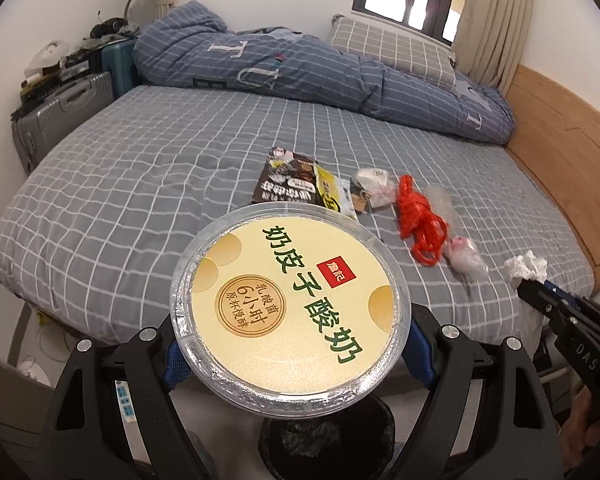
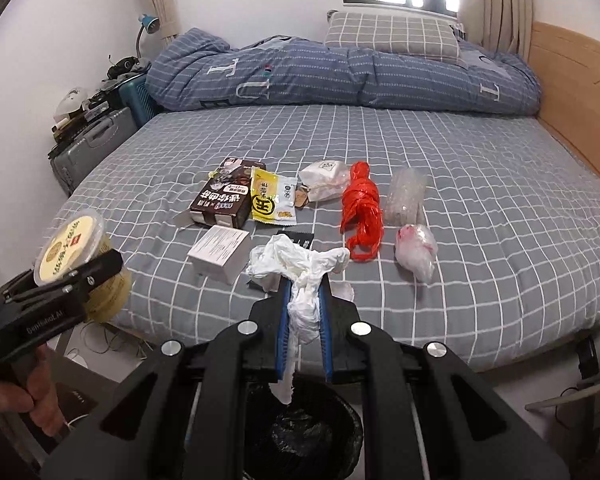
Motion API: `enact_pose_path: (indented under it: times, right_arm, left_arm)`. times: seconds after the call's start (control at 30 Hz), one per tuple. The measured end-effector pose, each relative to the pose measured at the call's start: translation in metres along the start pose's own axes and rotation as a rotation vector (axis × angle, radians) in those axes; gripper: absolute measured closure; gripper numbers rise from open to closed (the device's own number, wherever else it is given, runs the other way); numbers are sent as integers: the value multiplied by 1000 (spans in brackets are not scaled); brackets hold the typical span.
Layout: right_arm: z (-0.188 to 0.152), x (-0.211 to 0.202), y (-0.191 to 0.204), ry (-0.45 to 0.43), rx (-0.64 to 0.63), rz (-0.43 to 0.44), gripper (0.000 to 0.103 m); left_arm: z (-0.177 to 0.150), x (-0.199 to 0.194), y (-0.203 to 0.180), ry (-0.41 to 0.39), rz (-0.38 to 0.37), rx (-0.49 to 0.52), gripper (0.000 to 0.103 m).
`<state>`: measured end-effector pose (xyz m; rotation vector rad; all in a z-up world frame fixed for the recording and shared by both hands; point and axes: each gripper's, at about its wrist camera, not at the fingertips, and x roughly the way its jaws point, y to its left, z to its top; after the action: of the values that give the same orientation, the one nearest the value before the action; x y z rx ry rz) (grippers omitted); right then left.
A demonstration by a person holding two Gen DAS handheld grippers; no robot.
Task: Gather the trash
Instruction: 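Carry the yogurt cup and tissue in both tools over the black trash bin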
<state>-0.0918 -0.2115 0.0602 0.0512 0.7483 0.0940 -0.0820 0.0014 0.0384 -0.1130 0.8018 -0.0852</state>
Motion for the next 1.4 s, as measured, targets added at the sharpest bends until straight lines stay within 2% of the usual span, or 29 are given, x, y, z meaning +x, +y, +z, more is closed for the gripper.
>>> enact_pose_path:
  times: [0.33,0.67,0.97,1.27,1.4]
  right_arm:
    - [-33,-19,14,37,-12,-2,91]
    - [-75,1,18,118,-7,-9,91]
    - [-112,38,10,208,18,-13,91]
    - [-150,91,6,320,23,1,90]
    - [-165,121,8,369,17,17,90]
  left_arm:
    - [-36,-14,2,48,-1,-2,23]
    - [-81,-3,9,124,7,-6,23]
    - [-116,31,15,210,28,6,23]
    - [-151,83,21,312,16,-9,23]
    - [-162,113,25,361,48,-10,23]
